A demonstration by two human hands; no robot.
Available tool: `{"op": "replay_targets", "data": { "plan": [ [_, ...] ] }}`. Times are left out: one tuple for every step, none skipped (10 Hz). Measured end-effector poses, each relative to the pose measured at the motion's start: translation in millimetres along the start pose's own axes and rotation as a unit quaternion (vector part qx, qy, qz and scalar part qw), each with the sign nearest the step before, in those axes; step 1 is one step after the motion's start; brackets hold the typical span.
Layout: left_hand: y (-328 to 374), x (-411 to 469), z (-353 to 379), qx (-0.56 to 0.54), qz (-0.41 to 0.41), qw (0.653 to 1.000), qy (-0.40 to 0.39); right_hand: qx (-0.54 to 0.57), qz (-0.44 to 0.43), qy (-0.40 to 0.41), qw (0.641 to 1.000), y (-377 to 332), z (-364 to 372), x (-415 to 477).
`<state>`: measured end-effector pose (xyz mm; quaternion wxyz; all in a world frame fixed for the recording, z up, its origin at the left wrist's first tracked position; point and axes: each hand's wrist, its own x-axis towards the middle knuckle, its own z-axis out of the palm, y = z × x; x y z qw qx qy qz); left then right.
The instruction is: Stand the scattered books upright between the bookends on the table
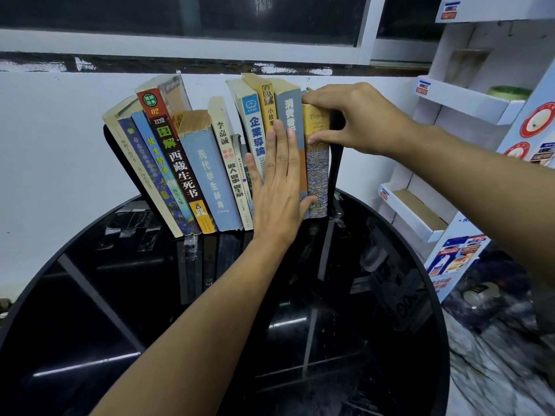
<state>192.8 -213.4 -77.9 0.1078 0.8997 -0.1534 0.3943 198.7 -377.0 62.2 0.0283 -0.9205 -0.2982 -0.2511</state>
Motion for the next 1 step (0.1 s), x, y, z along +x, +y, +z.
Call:
{"op": "replay_targets", "data": {
  "plan": [
    [3.2, -5.6, -6.8, -0.038, 0.023, 0.999, 0.010, -0.024, -0.022, 0.022, 0.999, 1.2, 1.8, -1.9]
  ]
}}
